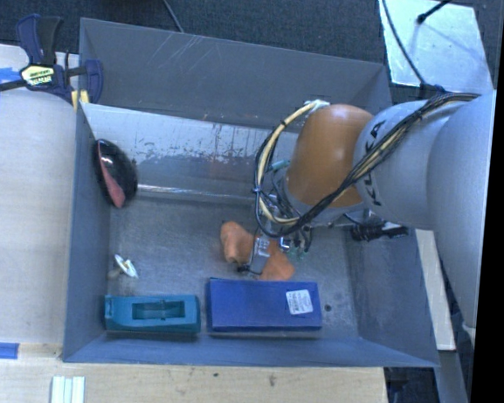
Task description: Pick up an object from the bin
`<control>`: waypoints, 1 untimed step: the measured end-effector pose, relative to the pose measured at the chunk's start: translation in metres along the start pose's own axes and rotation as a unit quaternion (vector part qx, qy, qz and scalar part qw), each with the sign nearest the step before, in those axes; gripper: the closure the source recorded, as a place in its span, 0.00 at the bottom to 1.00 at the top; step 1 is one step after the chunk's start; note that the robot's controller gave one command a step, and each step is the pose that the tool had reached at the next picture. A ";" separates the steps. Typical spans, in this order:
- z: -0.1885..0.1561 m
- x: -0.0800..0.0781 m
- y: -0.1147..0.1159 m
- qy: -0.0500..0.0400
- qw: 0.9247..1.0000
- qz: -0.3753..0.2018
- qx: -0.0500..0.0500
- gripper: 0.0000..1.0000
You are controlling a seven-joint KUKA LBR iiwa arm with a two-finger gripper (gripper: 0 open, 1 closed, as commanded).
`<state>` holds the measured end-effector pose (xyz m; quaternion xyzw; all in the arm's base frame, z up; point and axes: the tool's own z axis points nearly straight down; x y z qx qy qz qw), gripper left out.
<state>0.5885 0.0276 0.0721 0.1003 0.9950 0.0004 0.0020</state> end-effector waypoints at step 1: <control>0.001 0.005 0.001 0.000 1.000 0.028 0.000 1.00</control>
Offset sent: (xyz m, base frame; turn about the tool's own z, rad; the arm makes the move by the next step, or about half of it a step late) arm 0.0000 0.0000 0.0000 0.0000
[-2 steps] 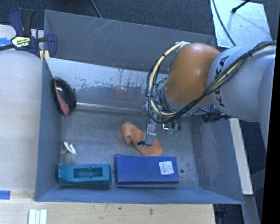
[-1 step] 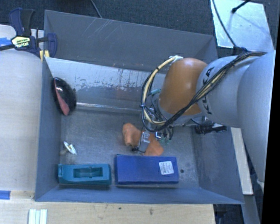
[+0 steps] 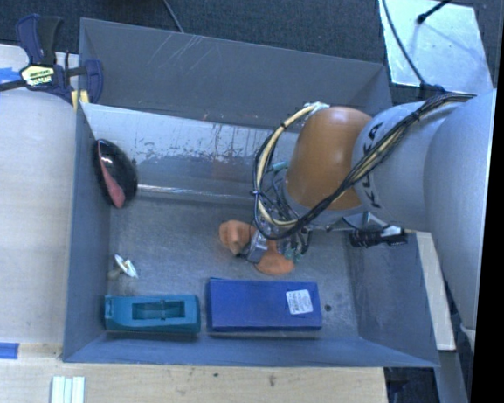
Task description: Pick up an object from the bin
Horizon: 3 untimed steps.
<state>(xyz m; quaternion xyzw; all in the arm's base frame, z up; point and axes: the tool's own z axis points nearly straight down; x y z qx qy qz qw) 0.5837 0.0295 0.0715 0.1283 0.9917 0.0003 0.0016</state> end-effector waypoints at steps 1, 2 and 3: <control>0.000 0.000 0.000 0.000 1.000 0.000 0.000 1.00; -0.004 0.001 0.000 0.001 1.000 0.000 0.000 1.00; -0.023 0.003 -0.001 0.005 1.000 0.000 0.002 1.00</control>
Offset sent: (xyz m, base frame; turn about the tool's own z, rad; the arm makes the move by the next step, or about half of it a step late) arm 0.0000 -0.0001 0.0615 0.0000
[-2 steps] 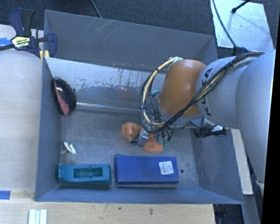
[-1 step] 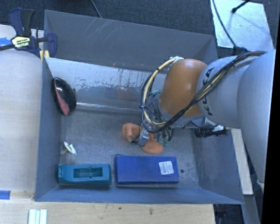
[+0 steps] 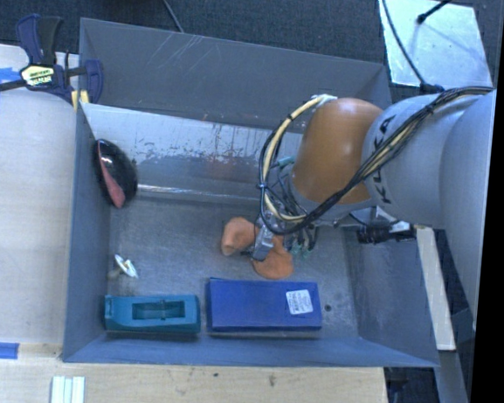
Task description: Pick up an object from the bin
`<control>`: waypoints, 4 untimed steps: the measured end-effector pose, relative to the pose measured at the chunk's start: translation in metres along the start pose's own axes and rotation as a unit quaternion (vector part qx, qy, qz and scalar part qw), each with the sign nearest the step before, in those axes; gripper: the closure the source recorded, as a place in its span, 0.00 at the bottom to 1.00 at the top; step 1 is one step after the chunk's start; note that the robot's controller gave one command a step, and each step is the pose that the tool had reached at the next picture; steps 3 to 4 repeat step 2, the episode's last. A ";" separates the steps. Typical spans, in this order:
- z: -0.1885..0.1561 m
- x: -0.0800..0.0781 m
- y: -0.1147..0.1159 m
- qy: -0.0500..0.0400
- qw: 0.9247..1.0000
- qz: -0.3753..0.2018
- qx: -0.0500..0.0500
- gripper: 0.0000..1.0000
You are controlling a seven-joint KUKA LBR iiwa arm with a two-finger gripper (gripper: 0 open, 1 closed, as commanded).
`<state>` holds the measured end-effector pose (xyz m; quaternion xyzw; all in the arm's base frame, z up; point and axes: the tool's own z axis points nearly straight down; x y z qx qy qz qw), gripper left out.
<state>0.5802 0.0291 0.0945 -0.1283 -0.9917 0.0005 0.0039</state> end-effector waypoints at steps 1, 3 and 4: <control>-0.023 -0.002 0.001 -0.004 1.000 0.000 -0.001 1.00; -0.038 -0.002 0.000 -0.004 1.000 0.000 -0.001 1.00; -0.038 -0.002 0.000 -0.004 1.000 0.000 -0.001 1.00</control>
Offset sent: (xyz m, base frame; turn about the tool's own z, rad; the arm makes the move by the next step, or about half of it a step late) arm 0.0002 -0.0001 0.0854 0.0000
